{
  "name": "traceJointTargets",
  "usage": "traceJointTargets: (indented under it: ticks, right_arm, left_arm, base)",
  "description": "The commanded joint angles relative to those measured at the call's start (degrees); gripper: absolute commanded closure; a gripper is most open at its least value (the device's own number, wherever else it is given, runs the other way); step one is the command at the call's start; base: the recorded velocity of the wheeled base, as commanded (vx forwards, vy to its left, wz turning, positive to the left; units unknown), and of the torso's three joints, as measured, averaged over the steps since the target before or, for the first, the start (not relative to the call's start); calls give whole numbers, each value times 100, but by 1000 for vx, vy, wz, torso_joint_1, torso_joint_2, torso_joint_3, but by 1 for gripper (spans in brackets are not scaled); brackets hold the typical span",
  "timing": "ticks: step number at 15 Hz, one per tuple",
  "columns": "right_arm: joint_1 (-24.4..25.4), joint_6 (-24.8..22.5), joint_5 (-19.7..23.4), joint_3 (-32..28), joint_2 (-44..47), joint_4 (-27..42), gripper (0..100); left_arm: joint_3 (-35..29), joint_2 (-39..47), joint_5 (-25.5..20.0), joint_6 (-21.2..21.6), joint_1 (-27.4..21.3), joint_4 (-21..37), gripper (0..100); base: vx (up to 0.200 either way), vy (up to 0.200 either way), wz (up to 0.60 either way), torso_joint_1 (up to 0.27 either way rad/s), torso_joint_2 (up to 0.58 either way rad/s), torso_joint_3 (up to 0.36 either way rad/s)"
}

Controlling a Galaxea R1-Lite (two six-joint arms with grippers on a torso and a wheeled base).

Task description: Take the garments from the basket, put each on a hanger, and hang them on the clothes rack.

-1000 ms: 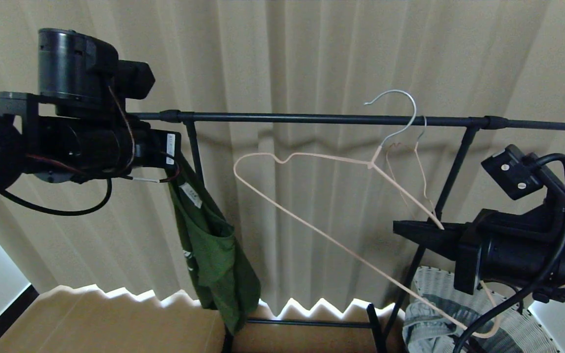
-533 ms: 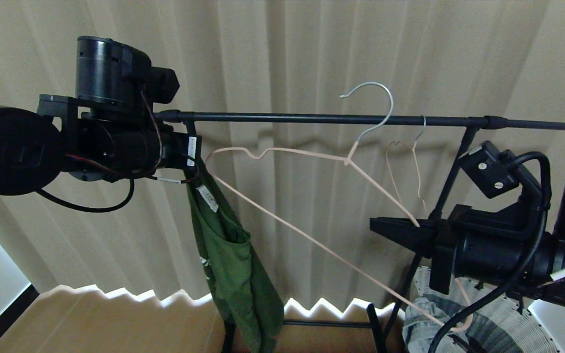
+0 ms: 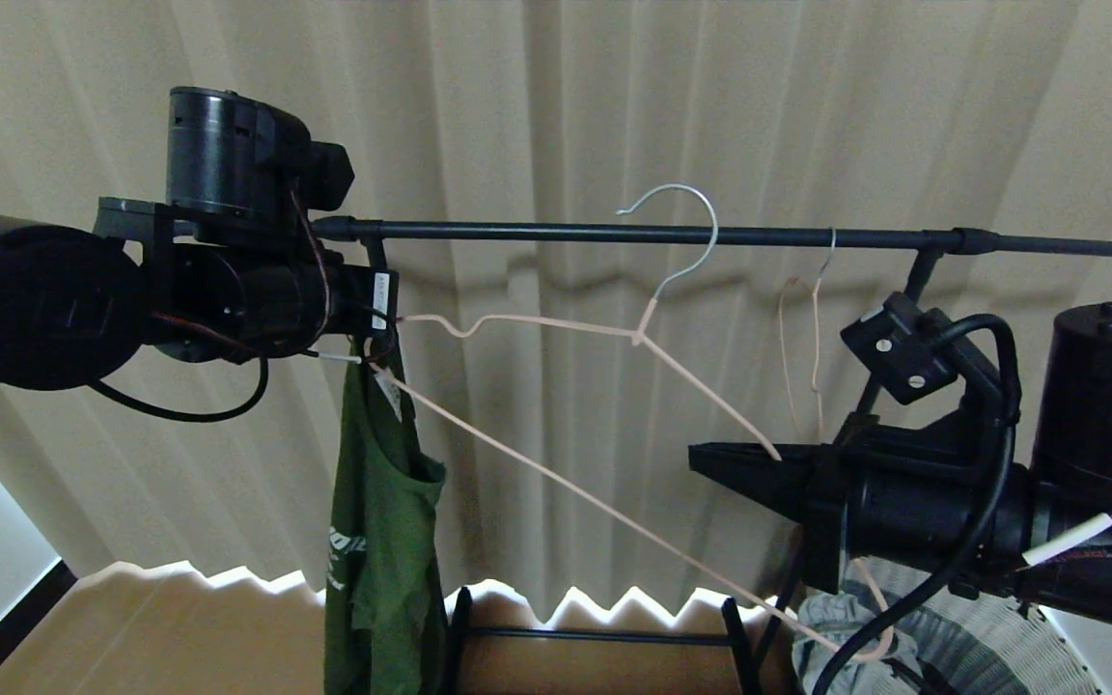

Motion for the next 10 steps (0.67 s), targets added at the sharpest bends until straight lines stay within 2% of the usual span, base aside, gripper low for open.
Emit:
traceJointTargets:
  ticks: [1, 6, 7, 10]
  right_arm:
    - [12, 7, -25, -222, 339, -10, 100]
    - [3, 16, -218, -538, 743, -19, 100]
    - [-6, 25, -245, -600, 787, -19, 100]
    - [-6, 183, -447, -811, 937, -19, 100]
  left_arm:
    - [21, -45, 117, 10, -23, 6, 100]
    - [118, -168, 214, 212, -23, 41, 100]
    - [214, -212, 372, 335, -23, 32, 100]
    - [241, -229, 522, 352, -102, 32, 100]
  base:
    - [0, 0, 0, 0, 0, 0]
    - [0, 0, 0, 0, 0, 0]
    - [0, 0, 0, 0, 0, 0]
    - [0, 0, 0, 0, 0, 0]
